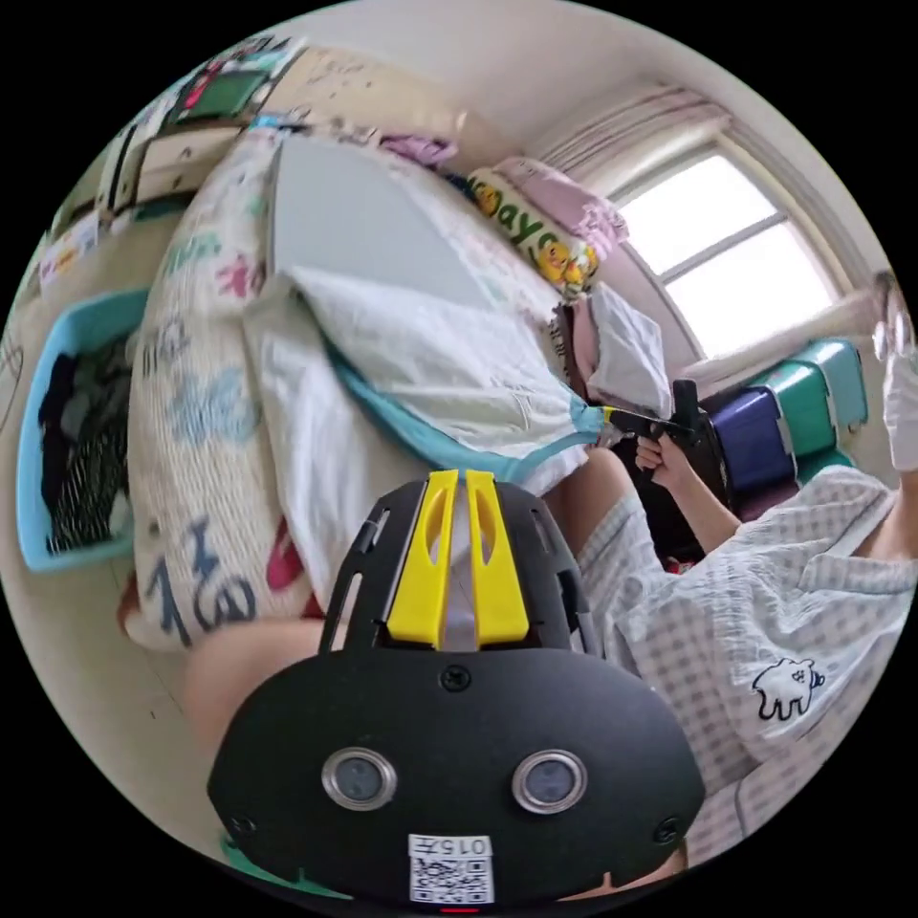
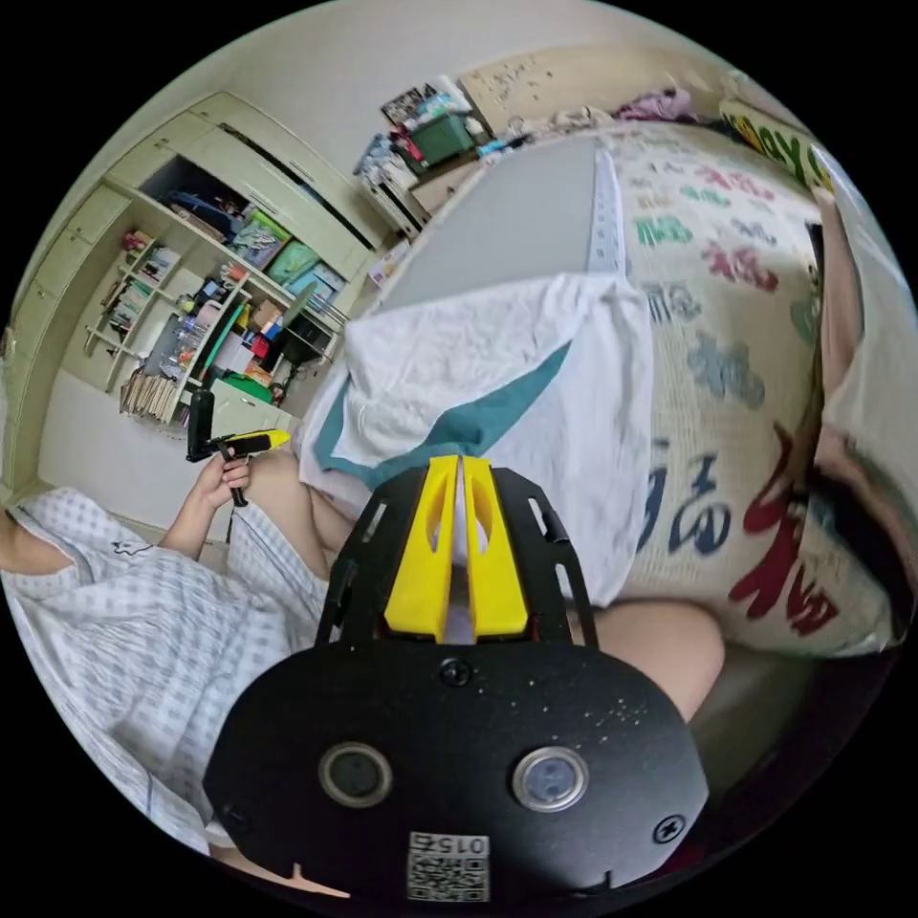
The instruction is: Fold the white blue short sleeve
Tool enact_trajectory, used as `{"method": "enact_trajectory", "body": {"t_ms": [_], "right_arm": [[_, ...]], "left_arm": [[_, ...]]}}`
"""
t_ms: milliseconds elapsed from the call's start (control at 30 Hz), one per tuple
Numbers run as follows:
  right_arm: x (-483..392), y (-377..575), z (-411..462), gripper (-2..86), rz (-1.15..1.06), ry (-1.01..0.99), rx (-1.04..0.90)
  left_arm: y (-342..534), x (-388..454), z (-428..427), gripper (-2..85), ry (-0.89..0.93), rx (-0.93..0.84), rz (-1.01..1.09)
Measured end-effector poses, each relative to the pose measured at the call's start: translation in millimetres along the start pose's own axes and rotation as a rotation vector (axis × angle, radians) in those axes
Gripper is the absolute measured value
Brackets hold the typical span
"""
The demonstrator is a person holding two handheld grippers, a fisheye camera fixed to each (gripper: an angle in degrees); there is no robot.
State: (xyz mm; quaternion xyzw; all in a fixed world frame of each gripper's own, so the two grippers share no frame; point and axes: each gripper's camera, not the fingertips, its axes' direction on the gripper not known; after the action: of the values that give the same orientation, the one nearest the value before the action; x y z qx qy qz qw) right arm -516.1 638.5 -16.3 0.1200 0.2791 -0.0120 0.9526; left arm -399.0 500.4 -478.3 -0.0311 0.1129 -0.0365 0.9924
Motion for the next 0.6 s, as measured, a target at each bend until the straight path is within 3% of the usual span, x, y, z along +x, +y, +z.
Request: {"method": "enact_trajectory", "body": {"t_ms": [100, 367, 600], "right_arm": [[-4.4, 41.7, -6.2, 6.4, 0.032, 0.064, 0.049], [-2.0, 62.7, 30.7, 11.4, 0.202, 0.032, 0.077], [-15.4, 92.4, 52.4, 5.4, 0.277, 0.024, 0.119]], "left_arm": [[22.2, -5.9, -9.8, 4.7, 0.081, 0.101, -0.082], [14.4, 2.9, 28.4, 8.7, 0.083, 0.200, -0.239], [13.7, 25.1, 63.6, 5.7, -0.014, 0.177, -0.276]]}}
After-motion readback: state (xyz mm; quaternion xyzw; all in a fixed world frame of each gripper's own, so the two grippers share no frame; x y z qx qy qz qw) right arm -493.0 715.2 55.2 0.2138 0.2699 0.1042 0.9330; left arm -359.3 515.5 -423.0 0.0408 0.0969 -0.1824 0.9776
